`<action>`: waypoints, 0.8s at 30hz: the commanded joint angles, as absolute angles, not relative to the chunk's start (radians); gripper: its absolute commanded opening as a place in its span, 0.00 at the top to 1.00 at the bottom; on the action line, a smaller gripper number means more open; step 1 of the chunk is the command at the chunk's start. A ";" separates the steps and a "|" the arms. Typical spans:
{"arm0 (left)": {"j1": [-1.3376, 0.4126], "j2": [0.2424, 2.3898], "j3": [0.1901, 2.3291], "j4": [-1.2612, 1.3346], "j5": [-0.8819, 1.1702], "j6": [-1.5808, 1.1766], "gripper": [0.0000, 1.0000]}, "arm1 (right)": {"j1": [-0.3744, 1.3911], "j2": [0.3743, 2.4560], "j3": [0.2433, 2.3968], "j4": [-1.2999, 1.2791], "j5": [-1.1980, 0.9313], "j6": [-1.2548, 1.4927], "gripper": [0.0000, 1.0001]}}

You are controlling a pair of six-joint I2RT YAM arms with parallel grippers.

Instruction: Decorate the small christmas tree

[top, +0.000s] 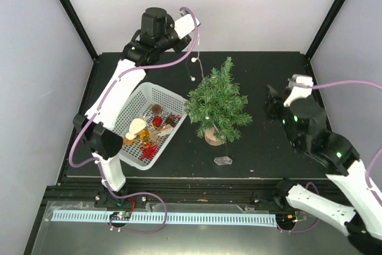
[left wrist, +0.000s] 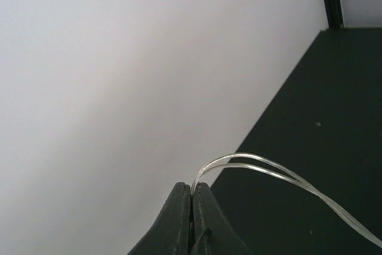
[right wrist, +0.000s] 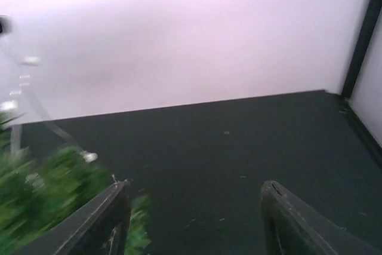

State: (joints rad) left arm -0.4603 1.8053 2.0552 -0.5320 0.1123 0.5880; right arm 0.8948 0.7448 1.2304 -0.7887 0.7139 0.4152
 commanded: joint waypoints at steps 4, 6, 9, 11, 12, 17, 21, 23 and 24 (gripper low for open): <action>-0.497 1.925 2.220 -0.434 0.192 0.510 0.99 | 0.418 1.000 1.274 -0.605 0.217 0.382 0.40; -0.503 1.958 2.256 -0.428 0.222 0.481 0.98 | 0.339 1.064 1.294 -0.531 0.087 0.427 0.39; -0.502 1.995 2.286 -0.423 0.291 0.447 0.98 | 0.225 1.127 1.260 -0.357 -0.090 0.511 0.38; -0.503 2.003 2.283 -0.404 0.330 0.429 0.98 | 0.170 1.189 1.261 -0.283 -0.176 0.530 0.38; -0.503 2.007 2.281 -0.397 0.357 0.420 0.98 | 0.155 1.231 1.278 -0.267 -0.209 0.529 0.38; -0.493 2.018 2.272 -0.357 0.519 0.398 0.98 | 0.134 1.422 1.350 -0.198 -0.391 0.451 0.36; -0.481 2.044 2.273 -0.306 0.667 0.339 0.98 | 0.121 1.499 1.299 -0.008 -0.600 0.464 0.32; -0.475 2.060 2.274 -0.280 0.744 0.313 0.98 | 0.121 1.523 1.265 0.092 -0.669 0.478 0.30; -0.472 2.067 2.274 -0.267 0.781 0.295 0.99 | 0.121 1.531 1.248 0.131 -0.687 0.479 0.28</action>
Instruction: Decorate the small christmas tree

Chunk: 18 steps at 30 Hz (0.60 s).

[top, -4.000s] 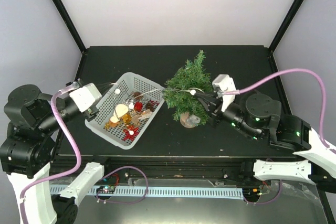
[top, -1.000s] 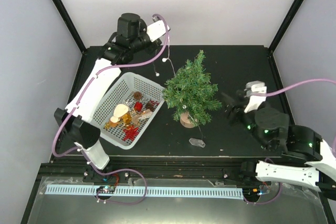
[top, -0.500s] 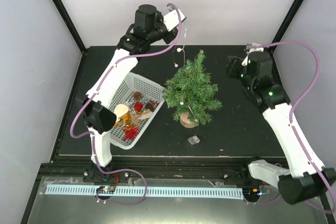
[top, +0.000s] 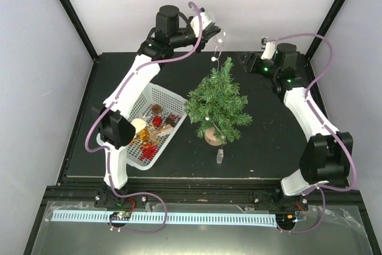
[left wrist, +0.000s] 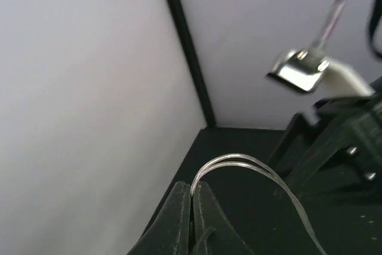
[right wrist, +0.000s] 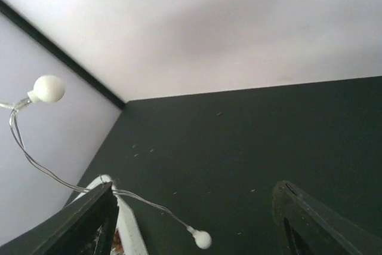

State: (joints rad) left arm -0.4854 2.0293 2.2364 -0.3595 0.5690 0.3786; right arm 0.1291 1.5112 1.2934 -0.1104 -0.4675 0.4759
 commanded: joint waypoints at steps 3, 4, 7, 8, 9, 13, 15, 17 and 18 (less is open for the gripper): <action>-0.460 2.092 2.276 -0.215 0.880 0.228 0.99 | 0.120 1.552 1.224 0.218 -0.732 0.480 0.25; -0.457 2.098 2.276 -0.197 0.907 0.202 0.98 | 0.120 1.564 1.229 0.237 -0.759 0.481 0.25; -0.453 2.127 2.276 -0.154 0.974 0.156 0.98 | 0.122 1.599 1.242 0.303 -0.842 0.509 0.23; -0.452 2.136 2.277 -0.141 0.991 0.137 0.99 | 0.122 1.608 1.240 0.335 -0.869 0.525 0.23; -0.452 2.142 2.277 -0.127 1.008 0.118 0.99 | 0.121 1.615 1.238 0.370 -0.897 0.552 0.23; -0.449 2.166 2.277 -0.071 1.075 0.043 0.99 | 0.122 1.632 1.226 0.482 -0.977 0.624 0.22; -0.449 2.174 2.279 -0.046 1.089 0.013 0.99 | 0.123 1.647 1.229 0.512 -0.995 0.650 0.22; -0.448 2.181 2.280 -0.021 1.112 -0.015 0.98 | 0.124 1.656 1.230 0.523 -0.993 0.654 0.22; -0.448 2.184 2.280 -0.010 1.126 -0.029 0.98 | 0.125 1.662 1.230 0.531 -0.993 0.659 0.22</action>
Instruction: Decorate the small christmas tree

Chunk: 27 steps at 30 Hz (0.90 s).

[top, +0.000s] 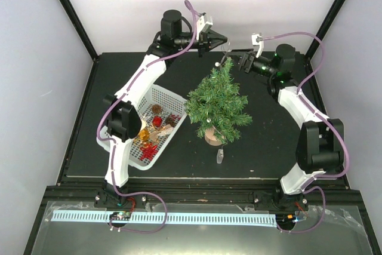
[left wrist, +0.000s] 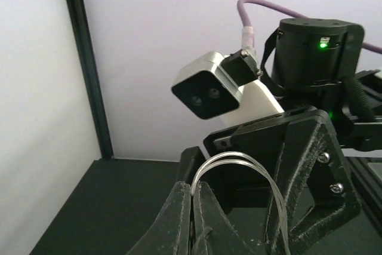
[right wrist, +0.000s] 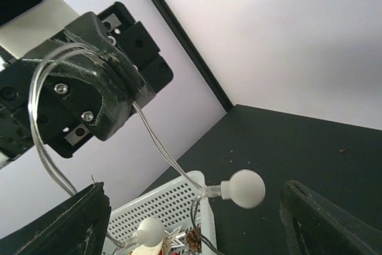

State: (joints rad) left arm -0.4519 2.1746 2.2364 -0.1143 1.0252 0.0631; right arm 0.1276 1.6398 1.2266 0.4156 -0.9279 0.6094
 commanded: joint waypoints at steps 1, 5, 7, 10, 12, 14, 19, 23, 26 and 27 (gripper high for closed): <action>-0.448 2.187 2.281 0.003 1.140 -0.047 0.98 | 0.125 1.669 1.232 0.541 -0.995 0.667 0.22; -0.449 2.200 2.274 0.106 1.203 -0.164 0.99 | 0.145 1.705 1.260 0.526 -1.003 0.659 0.23; -0.450 2.204 2.270 0.144 1.225 -0.202 0.98 | 0.155 1.717 1.272 0.494 -0.999 0.636 0.24; -0.455 2.207 2.266 0.169 1.250 -0.230 0.99 | 0.164 1.732 1.274 0.511 -1.005 0.647 0.27; -0.458 2.211 2.260 0.200 1.262 -0.261 0.98 | 0.171 1.740 1.276 0.520 -1.009 0.653 0.30; -0.460 2.213 2.254 0.222 1.269 -0.284 0.99 | 0.177 1.740 1.273 0.534 -1.008 0.657 0.37; -0.466 2.218 2.255 0.227 1.268 -0.281 0.98 | 0.178 1.727 1.244 0.582 -1.005 0.684 0.74; -0.468 2.225 2.256 0.203 1.254 -0.260 0.98 | 0.175 1.694 1.197 0.577 -0.962 0.663 0.99; -0.468 2.225 2.257 0.161 1.233 -0.226 0.97 | 0.160 1.671 1.166 0.568 -0.917 0.652 0.99; -0.467 2.224 2.260 0.145 1.223 -0.214 0.96 | 0.153 1.665 1.155 0.574 -0.904 0.656 0.99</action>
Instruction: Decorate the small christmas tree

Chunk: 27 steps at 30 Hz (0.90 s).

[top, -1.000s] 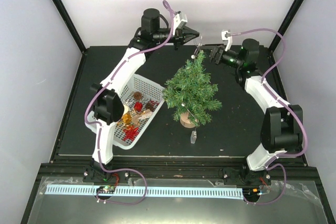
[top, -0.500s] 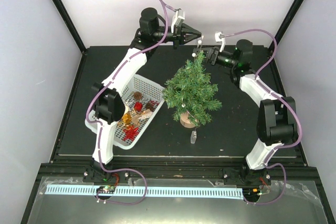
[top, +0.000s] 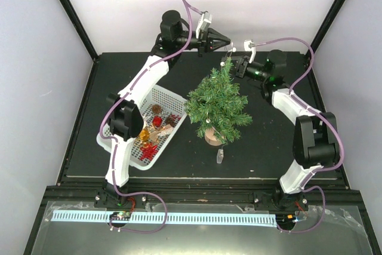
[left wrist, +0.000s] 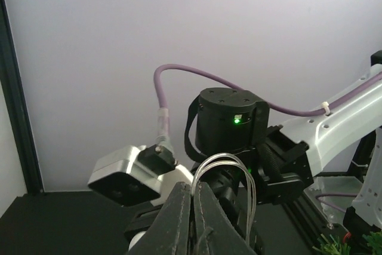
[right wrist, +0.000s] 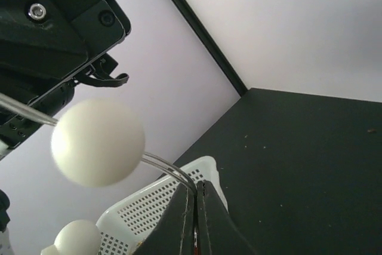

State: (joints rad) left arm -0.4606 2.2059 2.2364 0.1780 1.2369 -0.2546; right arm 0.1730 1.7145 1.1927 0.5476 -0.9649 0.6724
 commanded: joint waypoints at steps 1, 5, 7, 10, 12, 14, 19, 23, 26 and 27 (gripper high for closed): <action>-0.466 2.222 2.260 0.129 1.218 -0.199 0.96 | 0.143 1.661 1.145 0.589 -0.898 0.667 0.99; -0.465 2.216 2.262 0.100 1.204 -0.181 0.91 | 0.112 1.632 1.121 0.607 -0.859 0.687 0.99; -0.463 2.213 2.262 0.094 1.201 -0.181 0.89 | 0.107 1.612 1.119 0.588 -0.829 0.673 0.99; -0.461 2.210 2.262 0.077 1.198 -0.172 0.82 | 0.104 1.582 1.127 0.534 -0.778 0.641 0.99; -0.460 2.207 2.262 0.065 1.191 -0.165 0.70 | 0.101 1.562 1.131 0.501 -0.742 0.623 0.99; -0.459 2.205 2.262 0.051 1.169 -0.155 0.65 | 0.099 1.537 1.135 0.455 -0.692 0.599 0.99; -0.452 2.199 2.278 -0.051 1.071 -0.063 0.38 | 0.099 1.457 1.176 0.279 -0.510 0.534 0.99; -0.442 2.194 2.278 -0.086 1.039 -0.049 0.17 | 0.099 1.388 1.210 0.079 -0.304 0.489 0.99; -0.442 2.188 2.276 -0.113 1.030 -0.038 0.01 | 0.100 1.355 1.240 -0.026 -0.207 0.481 0.99; -0.442 2.186 2.276 -0.123 1.020 -0.031 0.01 | 0.099 1.344 1.244 -0.049 -0.182 0.484 0.99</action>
State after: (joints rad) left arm -0.4484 2.2097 2.2364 -0.0635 1.0603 -0.0723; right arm 0.1040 1.3911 1.1954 0.1345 -0.3862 0.5247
